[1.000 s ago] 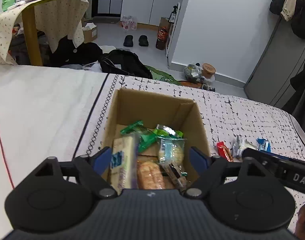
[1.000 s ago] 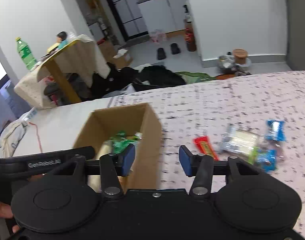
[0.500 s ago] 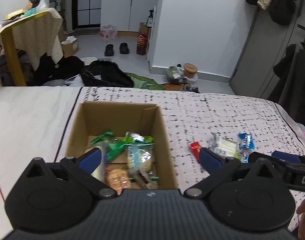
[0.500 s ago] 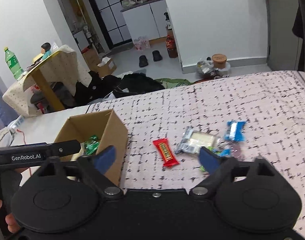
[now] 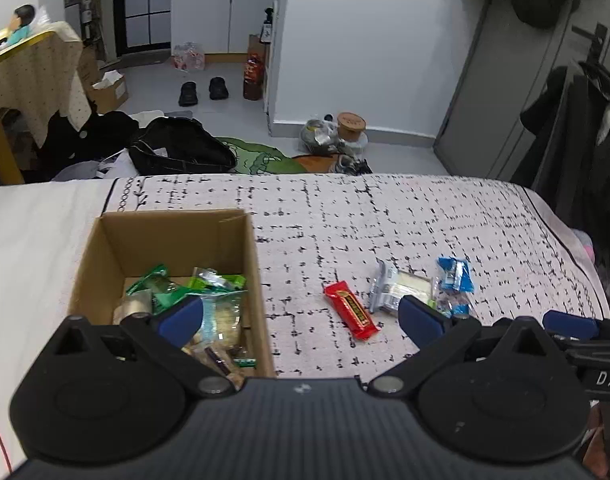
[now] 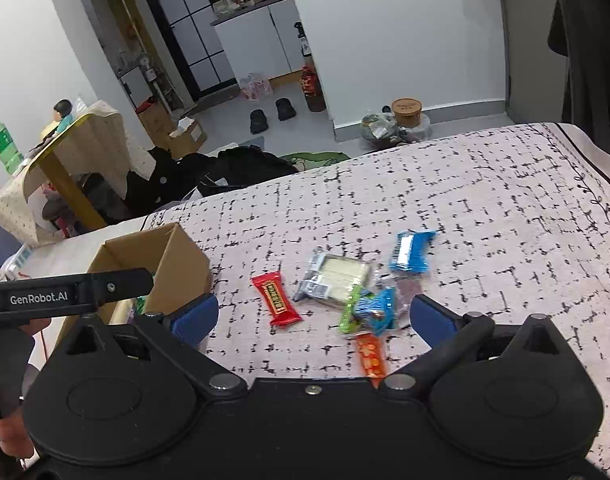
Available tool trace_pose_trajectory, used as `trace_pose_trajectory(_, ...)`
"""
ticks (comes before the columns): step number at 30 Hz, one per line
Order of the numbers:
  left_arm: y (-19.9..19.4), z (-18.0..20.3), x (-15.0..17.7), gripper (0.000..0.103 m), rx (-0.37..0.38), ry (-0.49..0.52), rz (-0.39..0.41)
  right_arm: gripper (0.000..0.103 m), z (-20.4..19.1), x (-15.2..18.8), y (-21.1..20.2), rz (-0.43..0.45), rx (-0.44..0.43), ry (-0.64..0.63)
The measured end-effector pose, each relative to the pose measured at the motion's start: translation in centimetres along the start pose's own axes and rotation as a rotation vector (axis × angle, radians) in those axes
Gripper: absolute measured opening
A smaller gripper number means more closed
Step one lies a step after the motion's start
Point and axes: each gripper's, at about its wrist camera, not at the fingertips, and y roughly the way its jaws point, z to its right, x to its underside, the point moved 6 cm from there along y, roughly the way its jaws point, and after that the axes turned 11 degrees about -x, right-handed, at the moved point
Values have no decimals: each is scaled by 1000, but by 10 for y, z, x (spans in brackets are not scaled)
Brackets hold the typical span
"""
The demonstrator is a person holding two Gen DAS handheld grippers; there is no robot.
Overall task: Organize snacks
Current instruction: 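Withdraw both tools from the box back toward the remaining snacks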
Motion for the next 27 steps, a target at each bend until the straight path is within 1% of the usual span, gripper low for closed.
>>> trace_pose_trajectory(3,4,12,-1,103,20,6,-33,103,11,-1,-5,4,10,20)
trace_pose_trajectory(6,5,27,-1,103,33,23,-44,103,24,-2,-10,21,30,35)
trace_pose_trajectory(10,9,45,-3,102,33,59,-32,103,42,-1,-13,32,42,64)
trace_pose_trajectory(13,13,58,-4,101,52,62,-26,102,50,0,-13,37,45,76)
trace_pose_trajectory(16,20,66,-6,100,61,48,-32,94,56,2,-10,25,44,85)
trace_pose_trajectory(17,22,68,-6,98,72,43,-35,92,58,3,-8,17,42,92)
trace_pose_trajectory(20,29,74,-9,94,72,35,-26,89,63,7,-2,-5,34,113)
trace_pose_trajectory(22,38,74,-8,88,66,12,-38,89,65,10,3,-12,22,129)
trace_pose_trajectory(24,46,71,-7,75,32,0,-55,88,64,13,8,-20,3,135)
trace_pose_trajectory(27,58,65,-5,63,21,-40,-83,78,63,22,19,-51,-11,141)
